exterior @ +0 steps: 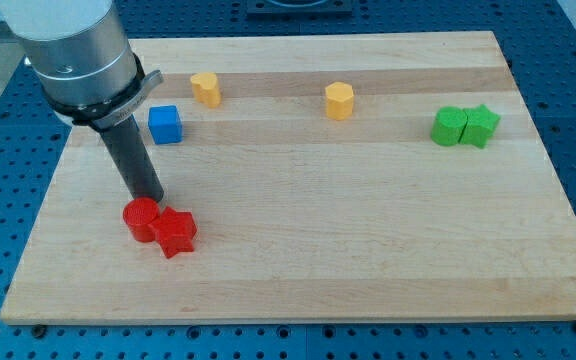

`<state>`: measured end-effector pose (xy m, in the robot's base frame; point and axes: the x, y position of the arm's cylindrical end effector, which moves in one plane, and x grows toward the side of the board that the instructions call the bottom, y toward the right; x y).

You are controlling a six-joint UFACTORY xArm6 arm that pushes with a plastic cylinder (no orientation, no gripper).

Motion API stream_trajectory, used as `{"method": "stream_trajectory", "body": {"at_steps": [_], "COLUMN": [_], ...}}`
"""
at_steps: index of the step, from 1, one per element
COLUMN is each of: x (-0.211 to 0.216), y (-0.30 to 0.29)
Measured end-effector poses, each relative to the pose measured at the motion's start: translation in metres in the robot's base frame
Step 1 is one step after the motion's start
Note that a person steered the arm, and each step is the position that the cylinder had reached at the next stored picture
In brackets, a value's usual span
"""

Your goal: Separate the red blocks

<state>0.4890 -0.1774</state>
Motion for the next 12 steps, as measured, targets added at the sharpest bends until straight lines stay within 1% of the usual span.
{"method": "stream_trajectory", "body": {"at_steps": [1, 2, 3, 4, 5, 6, 8, 9, 10, 12], "x": [-0.003, 0.003, 0.025, 0.038, 0.068, 0.073, 0.128, 0.118, 0.096, 0.093], "y": [-0.006, -0.056, -0.048, 0.035, 0.065, 0.044, 0.092, 0.098, 0.089, 0.085]}}
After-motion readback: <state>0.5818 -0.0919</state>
